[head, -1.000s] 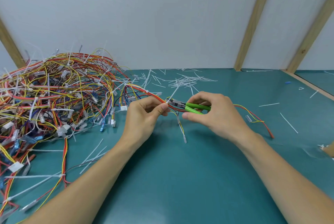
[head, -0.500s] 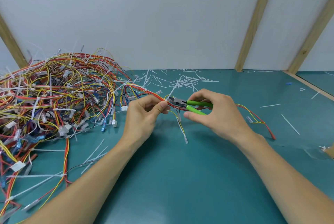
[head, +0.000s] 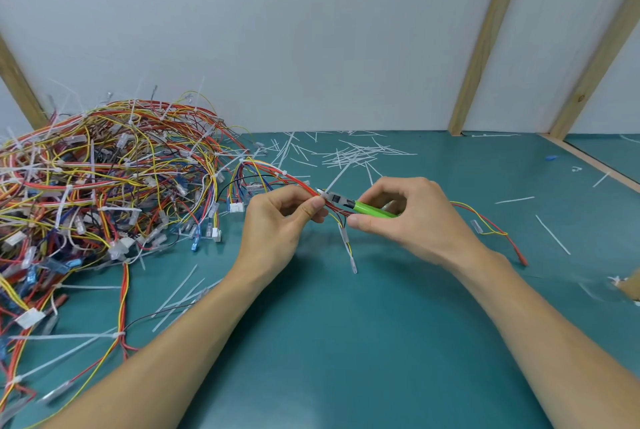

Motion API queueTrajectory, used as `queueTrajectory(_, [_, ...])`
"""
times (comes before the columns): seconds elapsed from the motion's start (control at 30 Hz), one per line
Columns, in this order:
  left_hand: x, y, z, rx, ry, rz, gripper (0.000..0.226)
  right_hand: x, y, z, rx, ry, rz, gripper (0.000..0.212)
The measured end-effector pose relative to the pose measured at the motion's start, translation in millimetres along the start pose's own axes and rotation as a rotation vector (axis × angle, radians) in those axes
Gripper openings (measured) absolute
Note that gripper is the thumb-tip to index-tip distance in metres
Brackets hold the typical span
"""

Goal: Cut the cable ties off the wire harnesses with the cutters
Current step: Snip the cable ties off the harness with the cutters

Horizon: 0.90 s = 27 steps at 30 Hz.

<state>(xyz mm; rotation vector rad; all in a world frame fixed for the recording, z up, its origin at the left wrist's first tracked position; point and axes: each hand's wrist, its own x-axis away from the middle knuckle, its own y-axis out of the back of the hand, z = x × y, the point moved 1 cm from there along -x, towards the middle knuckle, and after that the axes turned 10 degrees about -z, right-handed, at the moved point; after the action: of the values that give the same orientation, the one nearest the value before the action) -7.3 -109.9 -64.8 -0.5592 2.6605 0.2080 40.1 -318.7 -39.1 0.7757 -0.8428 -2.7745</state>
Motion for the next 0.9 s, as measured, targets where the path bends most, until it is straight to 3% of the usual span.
queueTrajectory(0.23, [0.1,1.1,1.8,0.012,0.011,-0.010,0.013,5.9,-6.7,6.4,0.032,-0.018,-0.009,0.048])
queueTrajectory(0.9, [1.4,-0.8,3.6,-0.007,0.016,0.010,0.013,5.0,-2.9,2.9,0.056,0.022,-0.065,0.030])
